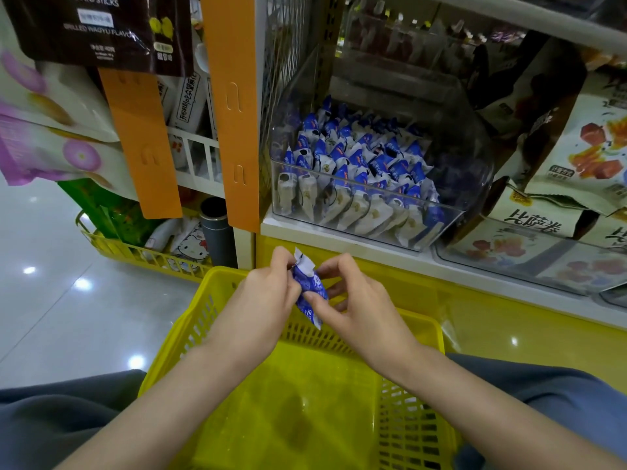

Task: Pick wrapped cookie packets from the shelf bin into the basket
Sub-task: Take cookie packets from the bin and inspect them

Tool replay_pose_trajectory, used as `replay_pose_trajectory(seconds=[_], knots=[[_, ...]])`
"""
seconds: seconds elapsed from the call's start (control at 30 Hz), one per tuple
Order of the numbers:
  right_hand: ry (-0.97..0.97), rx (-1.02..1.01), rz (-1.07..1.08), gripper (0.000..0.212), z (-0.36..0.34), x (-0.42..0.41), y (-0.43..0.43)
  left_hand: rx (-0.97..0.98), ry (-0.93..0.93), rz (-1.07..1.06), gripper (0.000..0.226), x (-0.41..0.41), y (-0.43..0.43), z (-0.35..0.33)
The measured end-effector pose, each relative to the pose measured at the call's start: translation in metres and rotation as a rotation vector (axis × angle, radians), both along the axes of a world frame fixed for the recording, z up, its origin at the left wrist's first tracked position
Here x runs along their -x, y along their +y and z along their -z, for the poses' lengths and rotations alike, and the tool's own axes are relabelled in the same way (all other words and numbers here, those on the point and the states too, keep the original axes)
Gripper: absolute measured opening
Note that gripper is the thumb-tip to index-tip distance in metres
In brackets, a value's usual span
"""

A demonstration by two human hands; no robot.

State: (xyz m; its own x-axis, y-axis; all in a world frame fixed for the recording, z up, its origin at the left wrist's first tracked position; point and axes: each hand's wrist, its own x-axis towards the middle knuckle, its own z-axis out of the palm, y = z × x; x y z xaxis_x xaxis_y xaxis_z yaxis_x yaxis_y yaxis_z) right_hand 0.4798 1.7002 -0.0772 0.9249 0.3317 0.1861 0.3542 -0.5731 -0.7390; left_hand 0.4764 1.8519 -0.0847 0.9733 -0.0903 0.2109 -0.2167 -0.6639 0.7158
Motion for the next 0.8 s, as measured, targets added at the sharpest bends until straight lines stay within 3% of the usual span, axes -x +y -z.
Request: replay_pose_trajectory(seconds=[0.13,0.27,0.43,0.67,0.8], knots=[[0.015,-0.053,0.020,0.024,0.000,-0.003,0.001,0.060,0.001,-0.042,0.002,-0.001,-0.001,0.000],[0.060,-0.118,0.070,0.025,0.000,-0.007,0.000,0.129,0.089,-0.018,0.025,0.002,-0.007,0.004],[0.093,-0.121,0.063,0.024,0.002,-0.007,0.000,0.207,0.146,0.035,0.029,-0.002,-0.006,0.002],[-0.005,0.016,0.010,0.023,-0.003,-0.009,-0.005,0.813,0.463,0.046,0.023,-0.002,-0.013,-0.014],[-0.116,0.209,-0.138,0.043,-0.002,-0.003,-0.002,0.828,0.449,0.006,0.018,-0.001,-0.016,-0.010]])
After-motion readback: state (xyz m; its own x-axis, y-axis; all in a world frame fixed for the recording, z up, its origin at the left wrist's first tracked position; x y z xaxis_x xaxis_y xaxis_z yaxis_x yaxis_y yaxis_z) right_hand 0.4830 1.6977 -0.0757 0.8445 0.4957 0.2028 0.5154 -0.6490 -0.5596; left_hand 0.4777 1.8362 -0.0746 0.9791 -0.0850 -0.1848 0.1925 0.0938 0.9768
